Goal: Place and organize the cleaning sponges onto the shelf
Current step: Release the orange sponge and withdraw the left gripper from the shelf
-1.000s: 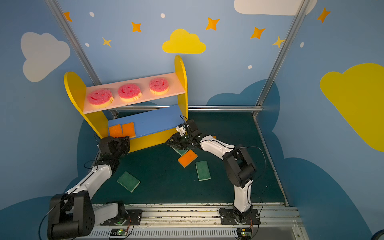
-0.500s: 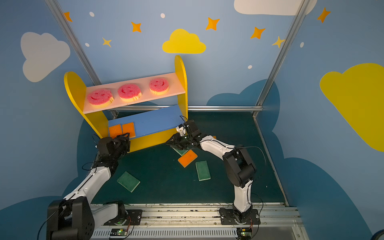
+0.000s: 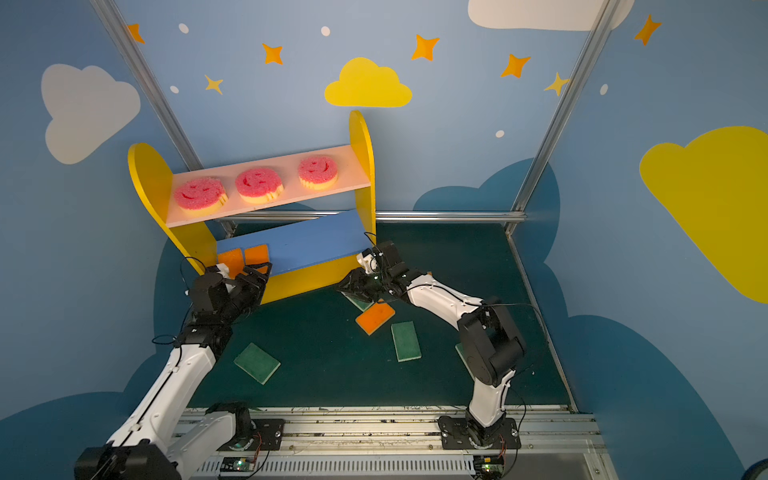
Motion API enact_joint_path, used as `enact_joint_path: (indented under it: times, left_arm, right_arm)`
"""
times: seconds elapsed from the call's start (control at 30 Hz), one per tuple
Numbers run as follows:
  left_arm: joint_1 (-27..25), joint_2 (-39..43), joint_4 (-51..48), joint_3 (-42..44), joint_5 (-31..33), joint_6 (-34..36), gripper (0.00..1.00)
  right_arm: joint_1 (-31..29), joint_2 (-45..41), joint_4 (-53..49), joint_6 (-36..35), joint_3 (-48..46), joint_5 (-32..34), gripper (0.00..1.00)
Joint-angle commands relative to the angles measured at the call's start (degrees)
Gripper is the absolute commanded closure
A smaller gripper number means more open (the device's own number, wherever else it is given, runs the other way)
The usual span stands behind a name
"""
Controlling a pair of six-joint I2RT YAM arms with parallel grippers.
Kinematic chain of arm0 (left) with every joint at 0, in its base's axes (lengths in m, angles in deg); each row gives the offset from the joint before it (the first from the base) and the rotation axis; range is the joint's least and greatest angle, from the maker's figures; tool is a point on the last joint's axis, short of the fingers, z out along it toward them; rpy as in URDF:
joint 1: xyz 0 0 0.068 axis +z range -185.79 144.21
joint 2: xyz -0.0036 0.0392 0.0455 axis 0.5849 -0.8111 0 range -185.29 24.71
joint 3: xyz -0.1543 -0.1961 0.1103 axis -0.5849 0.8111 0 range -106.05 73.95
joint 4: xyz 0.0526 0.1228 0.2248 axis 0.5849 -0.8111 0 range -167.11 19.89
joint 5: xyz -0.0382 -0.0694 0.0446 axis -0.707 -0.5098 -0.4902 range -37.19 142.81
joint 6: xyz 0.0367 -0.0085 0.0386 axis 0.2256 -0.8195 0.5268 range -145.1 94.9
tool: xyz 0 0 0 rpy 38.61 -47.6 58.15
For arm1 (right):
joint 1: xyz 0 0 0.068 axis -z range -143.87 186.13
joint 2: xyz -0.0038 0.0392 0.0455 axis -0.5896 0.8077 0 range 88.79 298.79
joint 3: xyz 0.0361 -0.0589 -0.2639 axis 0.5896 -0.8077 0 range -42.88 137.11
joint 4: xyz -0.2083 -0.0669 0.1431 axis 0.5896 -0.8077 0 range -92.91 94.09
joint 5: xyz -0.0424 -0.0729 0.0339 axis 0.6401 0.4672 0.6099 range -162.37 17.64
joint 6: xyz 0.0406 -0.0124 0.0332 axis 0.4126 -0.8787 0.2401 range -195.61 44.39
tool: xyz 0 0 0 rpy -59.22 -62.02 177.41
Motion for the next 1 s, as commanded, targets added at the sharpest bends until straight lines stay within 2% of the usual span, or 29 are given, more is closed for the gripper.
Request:
enact_joint_path:
  times: [0.0, 0.17, 0.4, 0.57, 0.7, 0.97]
  left_arm:
    - [-2.4, 1.2, -7.1, -4.7, -1.3, 8.2, 0.14]
    - [-7.6, 1.2, -9.3, -6.0, -0.8, 10.9, 0.13]
    - [-15.7, -2.3, -6.1, -2.8, 1.5, 11.7, 0.17]
    - [-22.1, -8.3, -2.5, -1.2, 3.6, 12.3, 0.30]
    - [-25.5, -14.8, 0.4, -1.7, 3.4, 12.8, 0.49]
    - [-29.8, -28.5, 2.6, -6.1, 1.4, 15.2, 0.51]
  right_arm:
    - [0.6, -3.8, 0.4, -1.1, -3.0, 1.7, 0.48]
    - [2.4, -7.9, 0.6, -1.2, -7.8, 2.9, 0.47]
    - [5.8, -11.3, 0.1, -1.4, -14.4, 3.7, 0.46]
    - [8.1, -12.6, 0.2, -1.4, -18.7, 4.1, 0.46]
    - [9.5, -13.1, 0.3, -1.7, -21.1, 4.2, 0.46]
    - [12.2, -12.0, 0.6, -2.4, -24.1, 3.7, 0.47]
